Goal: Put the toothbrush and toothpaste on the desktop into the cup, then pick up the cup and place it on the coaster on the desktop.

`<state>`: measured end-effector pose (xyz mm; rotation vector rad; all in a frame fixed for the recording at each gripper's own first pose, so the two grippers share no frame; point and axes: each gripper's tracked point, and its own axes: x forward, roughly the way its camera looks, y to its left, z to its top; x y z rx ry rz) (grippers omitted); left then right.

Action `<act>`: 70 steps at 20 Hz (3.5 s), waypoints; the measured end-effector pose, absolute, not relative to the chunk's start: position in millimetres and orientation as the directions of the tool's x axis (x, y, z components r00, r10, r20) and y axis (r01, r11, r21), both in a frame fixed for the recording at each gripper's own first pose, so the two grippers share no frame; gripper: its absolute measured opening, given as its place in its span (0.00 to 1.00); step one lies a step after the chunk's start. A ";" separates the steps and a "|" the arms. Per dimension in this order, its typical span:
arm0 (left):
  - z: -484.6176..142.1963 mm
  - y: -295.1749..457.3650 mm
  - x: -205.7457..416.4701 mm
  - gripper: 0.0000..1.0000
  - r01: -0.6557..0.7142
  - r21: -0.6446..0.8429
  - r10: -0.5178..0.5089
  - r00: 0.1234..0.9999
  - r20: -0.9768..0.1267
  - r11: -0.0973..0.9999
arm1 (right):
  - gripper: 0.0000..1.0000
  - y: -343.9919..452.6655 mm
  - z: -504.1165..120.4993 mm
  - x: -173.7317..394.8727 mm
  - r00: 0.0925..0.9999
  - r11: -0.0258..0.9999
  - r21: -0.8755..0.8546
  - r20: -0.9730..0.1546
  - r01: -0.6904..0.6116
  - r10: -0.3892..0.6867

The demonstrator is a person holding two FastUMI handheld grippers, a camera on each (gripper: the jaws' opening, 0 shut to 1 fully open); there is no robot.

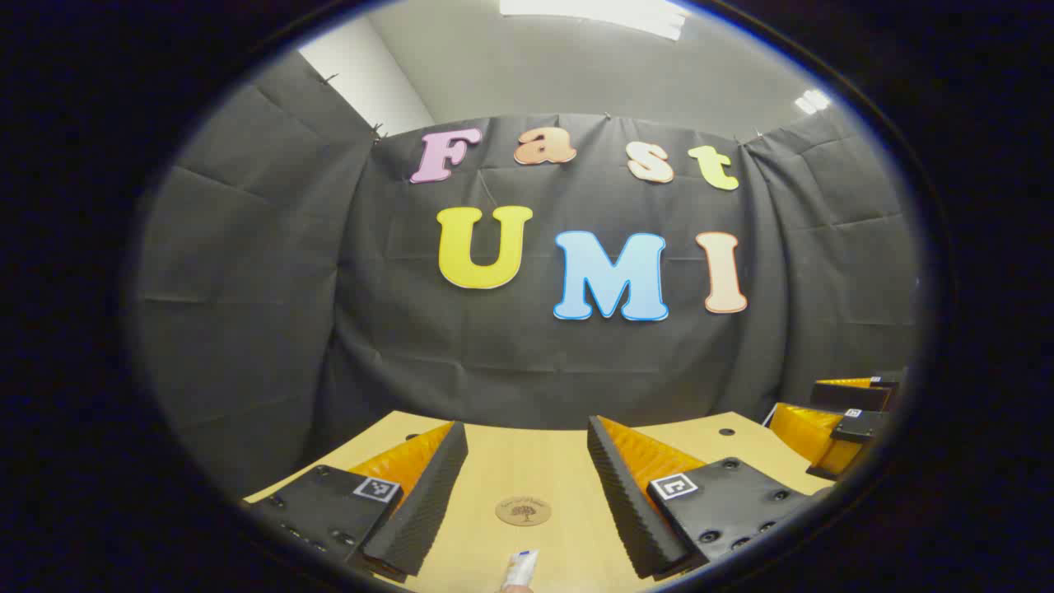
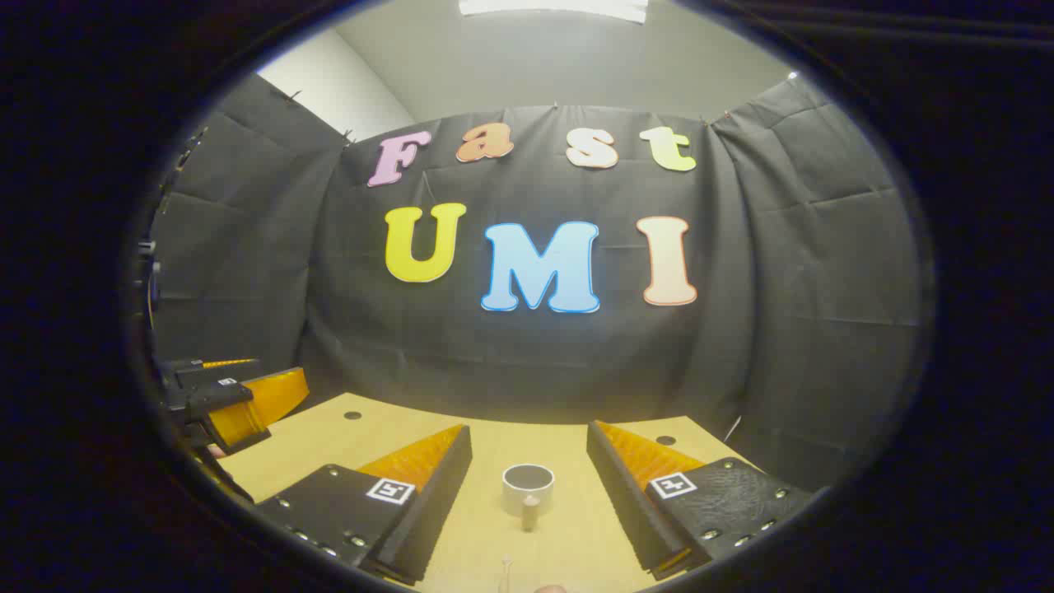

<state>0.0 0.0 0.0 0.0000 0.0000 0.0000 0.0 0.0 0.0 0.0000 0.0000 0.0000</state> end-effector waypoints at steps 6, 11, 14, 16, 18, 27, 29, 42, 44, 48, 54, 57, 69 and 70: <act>-5.0 -3.6 -1.5 0.96 0.019 0.002 -0.019 1.000 -0.024 1.000 | 0.88 -18.7 -0.8 -4.6 0.999 0.999 -0.035 -0.004 0.040 -0.040; -6.5 -6.1 -1.0 0.95 0.023 -0.014 -0.023 0.999 -0.039 1.000 | 0.88 -15.9 5.9 -6.9 1.000 0.998 -0.057 0.009 0.029 -0.029; -6.4 -6.7 0.1 0.96 0.026 -0.015 -0.026 0.999 -0.040 1.000 | 0.88 -14.0 4.8 -5.3 1.000 0.999 -0.029 -0.004 0.022 -0.022; -7.6 -7.6 0.1 0.96 0.032 -0.017 -0.033 0.998 -0.050 0.999 | 0.88 -16.9 2.2 -3.6 0.999 0.999 -0.026 -0.016 0.028 -0.029; -10.9 -10.5 -1.1 0.96 0.038 -0.027 -0.040 0.997 -0.067 0.999 | 0.88 -16.6 -6.6 -1.9 0.998 0.999 -0.024 -0.050 0.023 -0.024; -51.2 -9.7 -30.3 0.94 0.048 -0.038 -0.058 0.947 -0.317 0.998 | 0.88 -9.6 -54.0 -0.3 0.969 1.000 -0.021 -0.249 -0.008 0.003; -56.9 -7.2 -43.1 0.95 0.042 -0.046 -0.056 0.926 -0.373 0.998 | 0.88 -8.8 -70.6 1.6 0.949 1.000 -0.021 -0.315 -0.012 0.004; -104.0 -0.4 -85.3 0.95 -0.004 -0.057 -0.036 0.731 -0.682 0.998 | 0.88 1.0 -165.7 -7.7 0.724 0.999 0.051 -0.688 -0.018 0.048; -112.7 2.7 -90.6 0.95 -0.005 -0.049 -0.032 0.696 -0.717 0.999 | 0.88 1.1 -175.3 -6.6 0.696 0.998 0.055 -0.716 -0.022 0.055; -130.3 7.9 -100.0 0.95 -0.020 -0.045 -0.023 0.624 -0.781 0.999 | 0.89 6.0 -195.8 -11.8 0.631 0.997 0.064 -0.773 -0.031 0.069; -156.4 15.4 -106.2 0.95 -0.025 -0.053 -0.033 0.514 -0.857 0.998 | 0.89 8.8 -214.3 -28.4 0.523 0.997 0.065 -0.848 -0.049 0.081; -169.5 18.2 -112.7 0.95 -0.023 -0.056 -0.040 0.451 -0.892 0.998 | 0.89 11.7 -223.5 -34.7 0.468 0.996 0.073 -0.879 -0.053 0.090; -210.2 22.2 -126.5 0.95 -0.017 -0.067 -0.060 0.275 -0.960 0.998 | 0.89 31.4 -270.7 -48.8 0.267 0.990 0.125 -0.954 -0.068 0.139; -212.2 23.4 -127.7 0.95 -0.015 -0.066 -0.060 0.267 -0.962 0.998 | 0.89 31.5 -273.8 -49.2 0.253 0.990 0.125 -0.958 -0.070 0.139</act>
